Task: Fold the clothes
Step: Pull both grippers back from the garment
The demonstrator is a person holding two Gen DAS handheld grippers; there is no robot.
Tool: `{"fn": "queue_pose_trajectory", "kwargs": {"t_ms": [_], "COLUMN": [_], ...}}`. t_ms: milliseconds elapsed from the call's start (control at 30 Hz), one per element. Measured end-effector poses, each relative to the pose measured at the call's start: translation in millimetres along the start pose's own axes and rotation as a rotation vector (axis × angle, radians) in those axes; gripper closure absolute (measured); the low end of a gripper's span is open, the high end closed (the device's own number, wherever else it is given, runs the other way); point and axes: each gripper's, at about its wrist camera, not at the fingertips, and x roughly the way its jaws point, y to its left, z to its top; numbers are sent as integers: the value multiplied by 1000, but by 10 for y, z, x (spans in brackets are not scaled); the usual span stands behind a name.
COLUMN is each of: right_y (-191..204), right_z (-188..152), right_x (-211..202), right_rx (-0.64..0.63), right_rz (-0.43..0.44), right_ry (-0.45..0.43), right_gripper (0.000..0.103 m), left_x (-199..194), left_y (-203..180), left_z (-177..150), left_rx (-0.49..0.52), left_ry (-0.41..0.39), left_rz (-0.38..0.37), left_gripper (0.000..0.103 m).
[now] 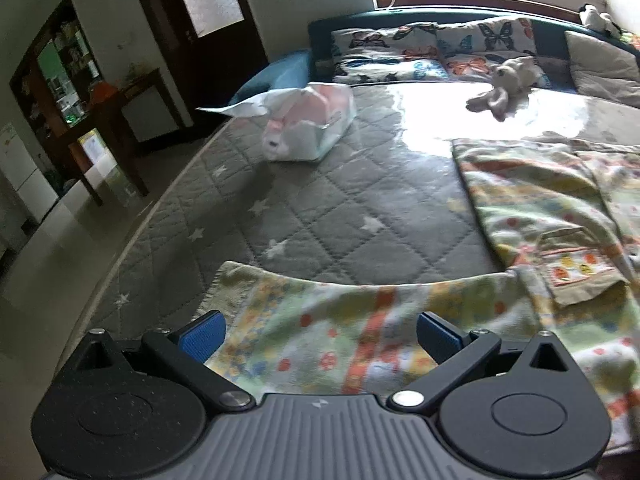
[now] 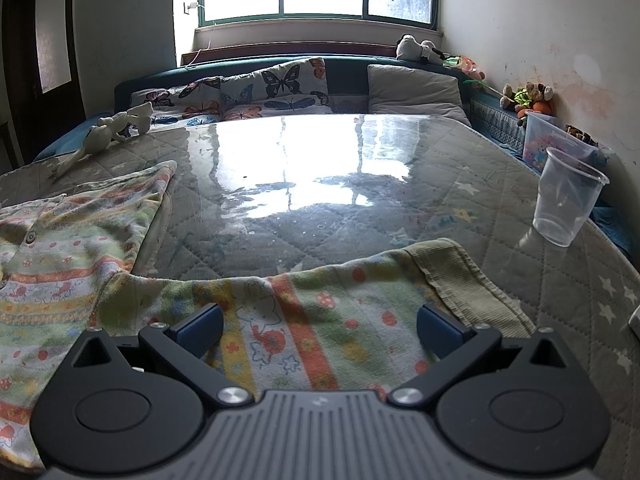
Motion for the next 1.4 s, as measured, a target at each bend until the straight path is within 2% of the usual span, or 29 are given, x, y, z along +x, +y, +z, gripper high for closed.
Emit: {"fn": "queue_pose_trajectory", "kwargs": {"t_ms": [133,500,700,900,1200,1333,1400], "right_y": [-5,1,-7,-64,-372,-415,-436], "right_z": [-1,18,31,-11,-16,-21,-24], "right_x": [0,7,-8,-176,-291,-297,-299], "right_rx": [1,-1,-8,-22,30,49,59], "right_rz": [0,0,11,-48,-118,-141,-153], "right_ry": [0,12,21,5,19,25,28], "right_gripper": [0,0,0,9,11,12,17], "left_x": [-24,-83,-146,-280,-476,-522,-544], "left_y": [-79,-202,-281,-505,-1065,-1226,-1298], "left_z": [10,42,93,167,209,193,181], "left_rx": [3,16,11,43,151,187,204], "left_ry": [6,-2,-24,-76,-123,-132,-136], "left_rz": [-27,-42,-82,-160,-325,-358,-372], "left_gripper": [0,0,0,0,0,0,0]}}
